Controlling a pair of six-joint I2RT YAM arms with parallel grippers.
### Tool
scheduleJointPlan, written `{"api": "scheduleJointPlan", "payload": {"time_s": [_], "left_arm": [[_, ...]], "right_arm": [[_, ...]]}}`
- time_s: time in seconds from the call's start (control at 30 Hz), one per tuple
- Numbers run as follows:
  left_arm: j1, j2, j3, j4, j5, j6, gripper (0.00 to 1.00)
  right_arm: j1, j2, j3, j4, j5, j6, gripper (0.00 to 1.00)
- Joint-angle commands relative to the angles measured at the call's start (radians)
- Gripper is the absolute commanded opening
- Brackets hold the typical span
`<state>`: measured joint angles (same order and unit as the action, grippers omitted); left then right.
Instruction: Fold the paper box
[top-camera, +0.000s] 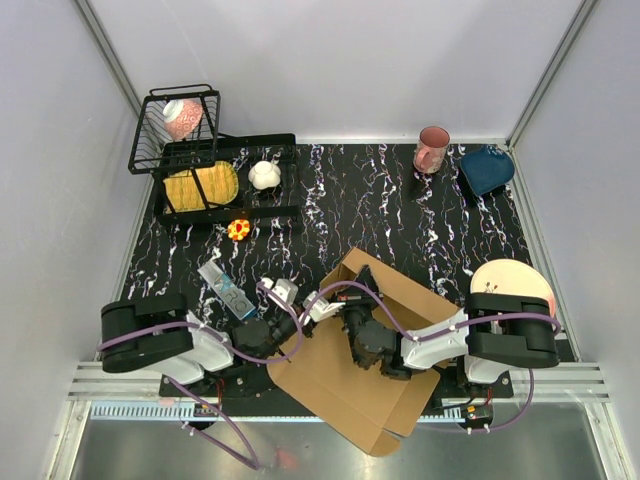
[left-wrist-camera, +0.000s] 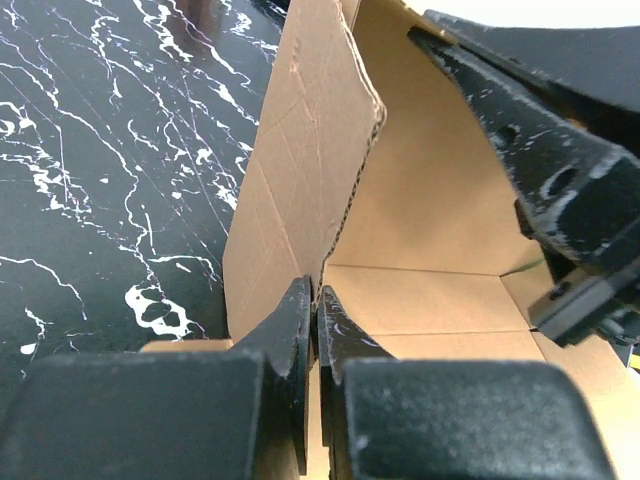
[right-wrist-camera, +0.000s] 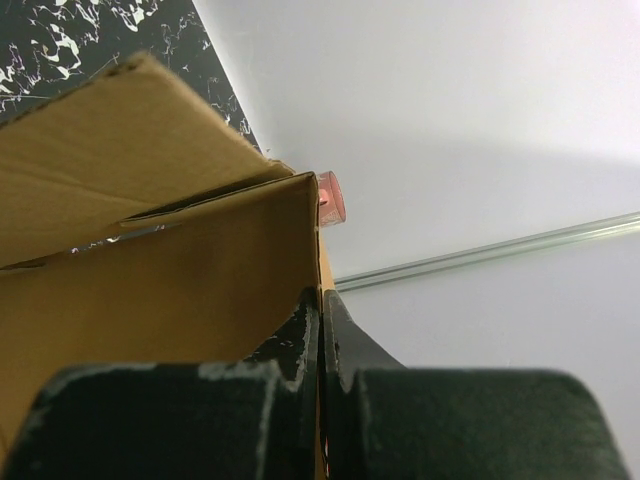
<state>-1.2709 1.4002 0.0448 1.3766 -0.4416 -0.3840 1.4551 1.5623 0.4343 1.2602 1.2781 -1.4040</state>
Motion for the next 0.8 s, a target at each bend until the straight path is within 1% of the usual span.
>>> {"api": "scheduleJointPlan", "payload": {"time_s": [0.0,0.1,0.13,0.37,0.43,0.47,0.57,0.77], "left_arm": [[-0.022,0.112,0.036,0.289,0.004,-0.062,0.0],[-0.03,0.157,0.064,0.289,-0.019,-0.064,0.02],[-0.031,0.166,0.073,0.289,-0.025,-0.064,0.06],[-0.031,0.169,0.067,0.289,-0.054,-0.032,0.22],[-0.033,0.157,0.056,0.289,-0.069,-0.03,0.32],[-0.031,0.151,0.052,0.289,-0.075,-0.029,0.41],[-0.031,0.109,0.02,0.289,-0.103,-0.016,0.53],[-0.031,-0.015,-0.042,0.274,-0.144,0.043,0.58]], "right_arm": [[0.031,-0.015,0.004,0.041,-0.006,0.048,0.02],[0.039,-0.013,0.001,0.041,0.0,0.048,0.02],[0.039,-0.016,0.0,0.041,0.001,0.048,0.01],[0.045,-0.039,-0.022,0.028,0.012,0.056,0.01],[0.047,-0.042,-0.025,0.025,0.015,0.057,0.01],[0.045,-0.044,-0.026,0.024,0.015,0.059,0.01],[0.047,-0.047,-0.029,0.019,0.015,0.06,0.01],[0.048,-0.044,-0.031,0.018,0.013,0.065,0.01]]}}
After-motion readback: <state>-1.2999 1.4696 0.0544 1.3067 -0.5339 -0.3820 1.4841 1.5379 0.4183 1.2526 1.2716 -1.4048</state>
